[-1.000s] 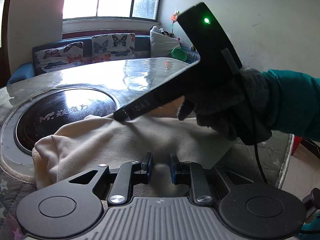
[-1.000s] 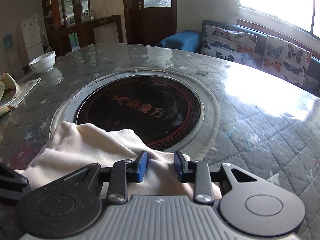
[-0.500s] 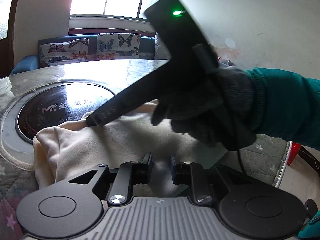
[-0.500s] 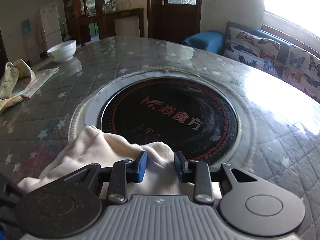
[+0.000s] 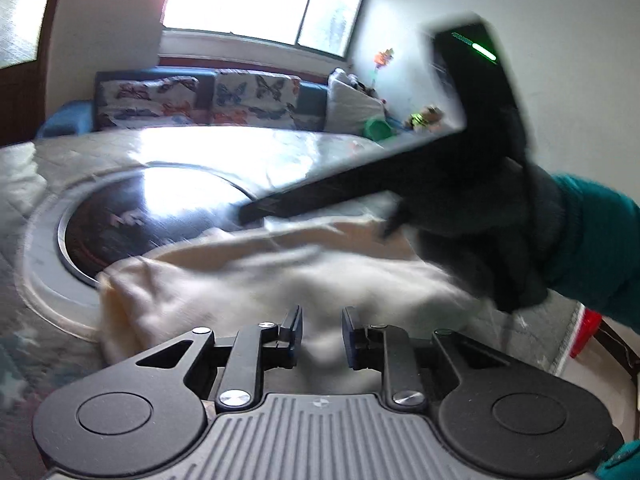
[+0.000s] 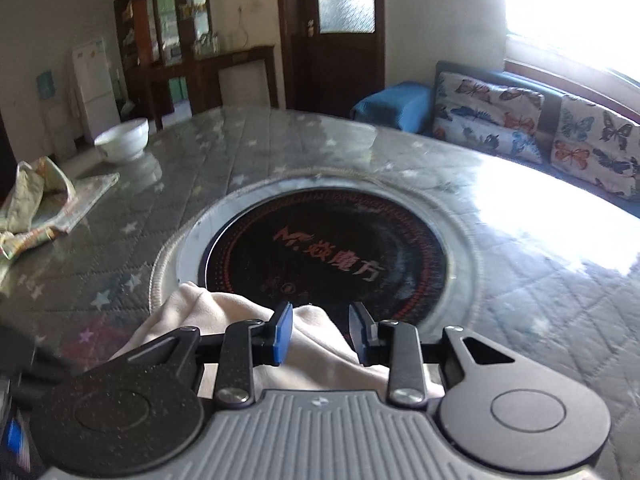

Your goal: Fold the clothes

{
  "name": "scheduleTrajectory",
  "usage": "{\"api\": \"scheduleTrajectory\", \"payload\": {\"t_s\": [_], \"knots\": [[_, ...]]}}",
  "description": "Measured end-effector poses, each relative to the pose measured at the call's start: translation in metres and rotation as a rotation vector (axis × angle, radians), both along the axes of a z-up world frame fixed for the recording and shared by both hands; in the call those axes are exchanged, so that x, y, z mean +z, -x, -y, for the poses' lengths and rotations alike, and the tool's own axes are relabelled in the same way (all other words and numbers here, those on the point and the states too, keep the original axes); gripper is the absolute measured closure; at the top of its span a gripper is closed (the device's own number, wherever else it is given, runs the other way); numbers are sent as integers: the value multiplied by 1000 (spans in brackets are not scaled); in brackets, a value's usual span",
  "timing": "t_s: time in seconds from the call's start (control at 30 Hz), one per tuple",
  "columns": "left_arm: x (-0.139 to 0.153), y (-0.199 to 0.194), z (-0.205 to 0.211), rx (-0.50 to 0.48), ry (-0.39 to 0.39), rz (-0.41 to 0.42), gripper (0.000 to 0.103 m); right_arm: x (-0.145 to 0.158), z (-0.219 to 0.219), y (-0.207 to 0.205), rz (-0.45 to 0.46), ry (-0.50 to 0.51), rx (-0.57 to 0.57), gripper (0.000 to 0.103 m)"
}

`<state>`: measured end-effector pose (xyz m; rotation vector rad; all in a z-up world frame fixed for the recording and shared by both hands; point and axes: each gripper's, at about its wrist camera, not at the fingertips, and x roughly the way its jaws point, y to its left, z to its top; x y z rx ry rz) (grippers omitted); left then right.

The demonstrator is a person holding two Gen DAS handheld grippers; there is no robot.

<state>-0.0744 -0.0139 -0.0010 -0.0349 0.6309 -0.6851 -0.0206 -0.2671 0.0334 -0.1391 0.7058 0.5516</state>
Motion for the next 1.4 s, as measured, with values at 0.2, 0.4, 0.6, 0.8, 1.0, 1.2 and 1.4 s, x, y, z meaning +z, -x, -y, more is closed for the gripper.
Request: {"api": "scheduleTrajectory", "payload": {"t_s": [0.2,0.4,0.6,0.8,1.0,1.2,1.4], "knots": [[11,-28,-23,134,21,5,79,1,29,20,10,3,-61,72],[-1,-60,-39,245,-11,-47,80,-14,49,31,-33,-14,-105,72],[-16,-66,-60,305,-12,-89,80,-25,68,34,-55,-40,-158,72],[-17,-66,-61,299,-18,-83,80,-18,77,36,-20,-73,-181,72],[-17,-69,-59,296,-21,-82,80,-25,96,23,-41,-101,-249,78],[-14,-68,-59,290,-22,-79,79,-9,111,31,-4,-138,-272,77],[-11,-65,-57,285,-35,-64,76,1,123,45,-8,-148,-260,77]]}}
